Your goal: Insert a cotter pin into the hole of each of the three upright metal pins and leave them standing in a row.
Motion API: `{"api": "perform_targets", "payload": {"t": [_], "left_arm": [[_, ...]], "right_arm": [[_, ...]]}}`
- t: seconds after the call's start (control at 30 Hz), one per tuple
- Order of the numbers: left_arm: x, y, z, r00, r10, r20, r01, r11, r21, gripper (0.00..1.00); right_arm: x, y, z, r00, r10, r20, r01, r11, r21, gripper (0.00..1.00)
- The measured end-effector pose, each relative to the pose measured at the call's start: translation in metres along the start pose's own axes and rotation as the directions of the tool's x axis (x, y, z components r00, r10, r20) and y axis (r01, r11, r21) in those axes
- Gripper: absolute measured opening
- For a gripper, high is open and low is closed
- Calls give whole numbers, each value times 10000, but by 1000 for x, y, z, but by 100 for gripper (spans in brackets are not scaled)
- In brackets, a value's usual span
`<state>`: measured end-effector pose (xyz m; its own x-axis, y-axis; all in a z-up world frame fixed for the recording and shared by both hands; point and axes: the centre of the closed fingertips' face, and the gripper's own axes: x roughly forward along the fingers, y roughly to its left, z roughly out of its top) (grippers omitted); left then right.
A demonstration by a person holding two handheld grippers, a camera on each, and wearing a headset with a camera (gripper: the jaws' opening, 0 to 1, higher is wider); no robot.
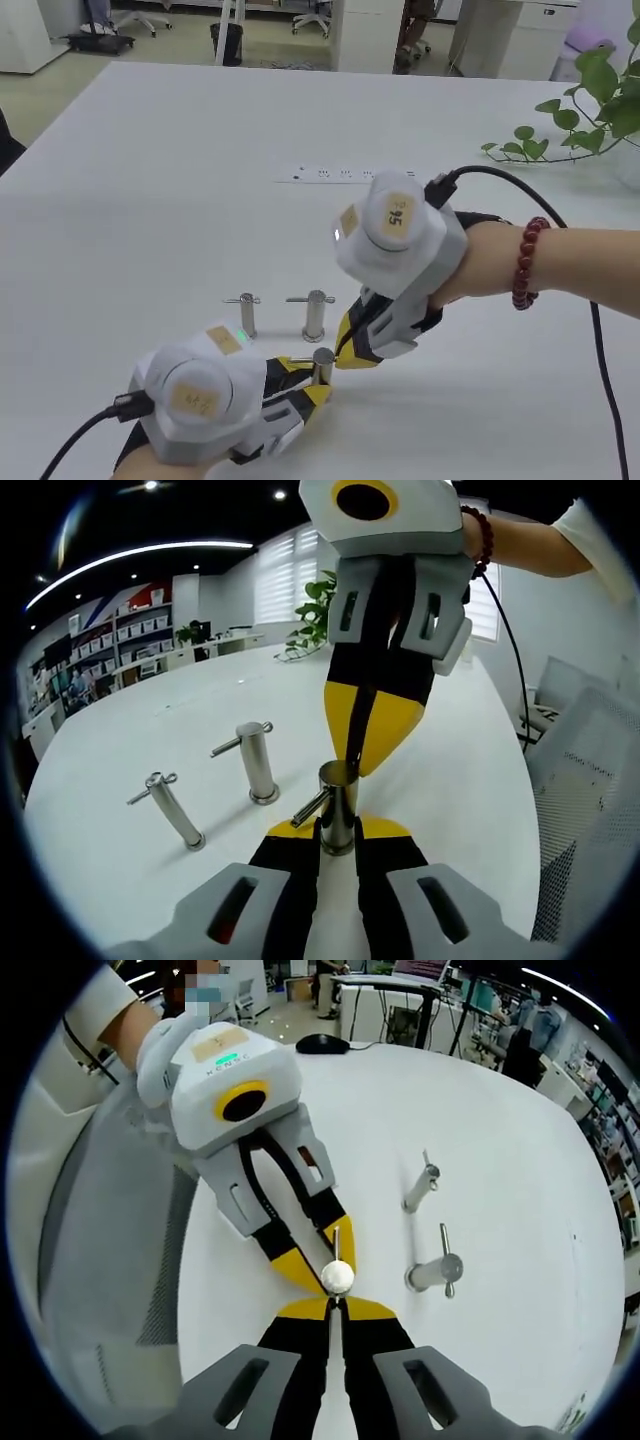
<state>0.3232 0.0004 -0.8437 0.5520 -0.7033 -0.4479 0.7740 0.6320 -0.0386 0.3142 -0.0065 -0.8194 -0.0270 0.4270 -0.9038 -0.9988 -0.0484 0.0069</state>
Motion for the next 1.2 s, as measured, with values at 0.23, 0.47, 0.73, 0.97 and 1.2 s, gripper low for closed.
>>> {"api": "perform_targets", "payload": {"t": [0.23,0.47,0.73,0.97,1.2], "left_arm": [[-4,1,0,9999,68,-114,-69,9999,-112,22],[-7,7,-3,9995,234,-188,-239,9994,-242,30],[-12,10,-4,9996,272,-95,-275,9990,-352,35],[-15,11,-5,9998,210,-16,-210,9991,-373,37],[-18,12,-4,9998,189,84,-185,9988,-449,39]], "right_arm": [[1,0,-3,9999,-86,61,84,9995,316,13],[2,0,10,9969,-145,780,123,9995,293,17],[6,0,14,9945,-76,1049,28,9989,463,18],[12,0,14,9926,-78,1210,-1,9979,653,17],[14,-2,14,9891,-73,1468,-40,9971,763,16]]}}
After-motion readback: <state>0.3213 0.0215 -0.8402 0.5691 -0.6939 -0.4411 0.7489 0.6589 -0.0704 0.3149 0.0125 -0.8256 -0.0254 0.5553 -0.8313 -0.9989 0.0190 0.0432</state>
